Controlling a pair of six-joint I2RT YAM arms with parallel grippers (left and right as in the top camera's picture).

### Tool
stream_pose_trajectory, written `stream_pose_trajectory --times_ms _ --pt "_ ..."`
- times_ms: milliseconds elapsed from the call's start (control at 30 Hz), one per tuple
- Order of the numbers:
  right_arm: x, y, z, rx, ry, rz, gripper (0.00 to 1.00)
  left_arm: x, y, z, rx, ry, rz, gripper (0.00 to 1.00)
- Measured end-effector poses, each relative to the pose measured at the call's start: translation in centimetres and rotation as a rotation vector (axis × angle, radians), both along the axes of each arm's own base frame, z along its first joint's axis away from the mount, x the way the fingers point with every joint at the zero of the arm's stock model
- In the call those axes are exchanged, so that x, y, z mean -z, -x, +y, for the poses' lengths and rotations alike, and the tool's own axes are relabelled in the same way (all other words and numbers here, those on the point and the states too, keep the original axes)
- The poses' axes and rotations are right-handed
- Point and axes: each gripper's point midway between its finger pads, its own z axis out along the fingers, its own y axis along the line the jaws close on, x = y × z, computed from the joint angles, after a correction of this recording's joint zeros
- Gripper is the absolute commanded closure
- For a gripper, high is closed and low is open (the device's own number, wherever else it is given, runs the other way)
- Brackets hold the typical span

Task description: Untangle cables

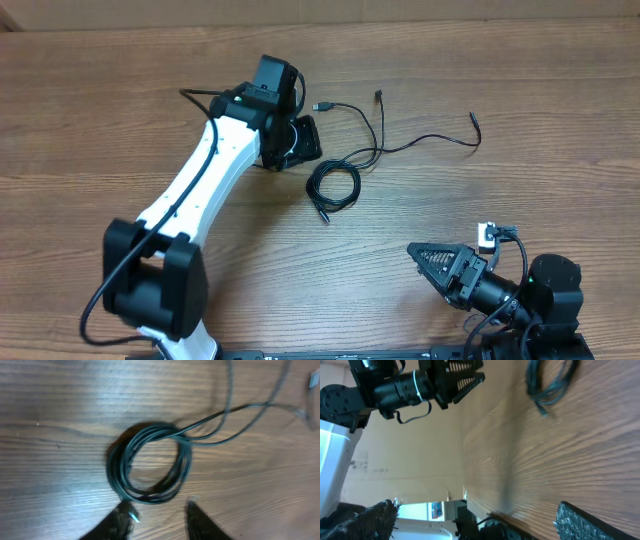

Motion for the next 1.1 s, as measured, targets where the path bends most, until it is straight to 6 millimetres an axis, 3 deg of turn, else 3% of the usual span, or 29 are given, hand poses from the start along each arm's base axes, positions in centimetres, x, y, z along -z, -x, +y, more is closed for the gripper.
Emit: stream_pose_trajectory --times_ms 200,267,333,467,500,600,633,767,900,1033,1100 --pt "0.6 -0.2 -0.4 0.032 0.02 0.022 0.0 5.2 0.4 0.1 0.028 -0.064 0.112 0.73" --pt "0.7 -0.2 -0.4 0.035 0.021 0.025 0.0 6.9 0.7 0.2 0.048 -0.09 0.146 0.62" --pt "0.7 -0.3 -0.5 0.041 0.025 0.026 0.0 8.2 1.5 0.5 0.062 -0.11 0.194 0.44" --pt "0.9 -0.6 -0.8 0.063 0.037 0.024 0.0 10.1 3.2 0.6 0.086 -0.115 0.293 0.38" --pt "0.9 -0.7 -0.9 0.07 0.041 0.024 0.0 10.3 3.5 0.5 0.091 -0.111 0.312 0.41" --pt "1.1 -0.9 -1.1 0.088 0.051 0.024 0.0 11.2 4.6 -0.2 0.11 -0.097 0.367 0.92" --pt "1.1 -1.0 -1.2 0.092 0.054 0.024 0.0 11.5 4.9 -0.5 0.116 -0.095 0.38 0.96" --pt "1.2 -1.0 -1.3 0.099 0.058 0.028 0.0 11.7 5.9 -1.6 0.154 -0.088 0.402 0.96" --pt "2.0 -0.6 -1.3 0.091 0.079 0.05 0.01 11.5 6.1 -1.3 0.221 -0.104 0.386 0.96" --pt "2.2 -0.8 -1.7 0.071 0.16 -0.037 0.0 9.7 5.5 0.4 0.3 -0.119 0.372 0.96" --pt "2.2 -1.2 -2.2 0.09 0.204 -0.068 0.01 7.8 4.5 1.3 0.335 -0.11 0.32 0.96"
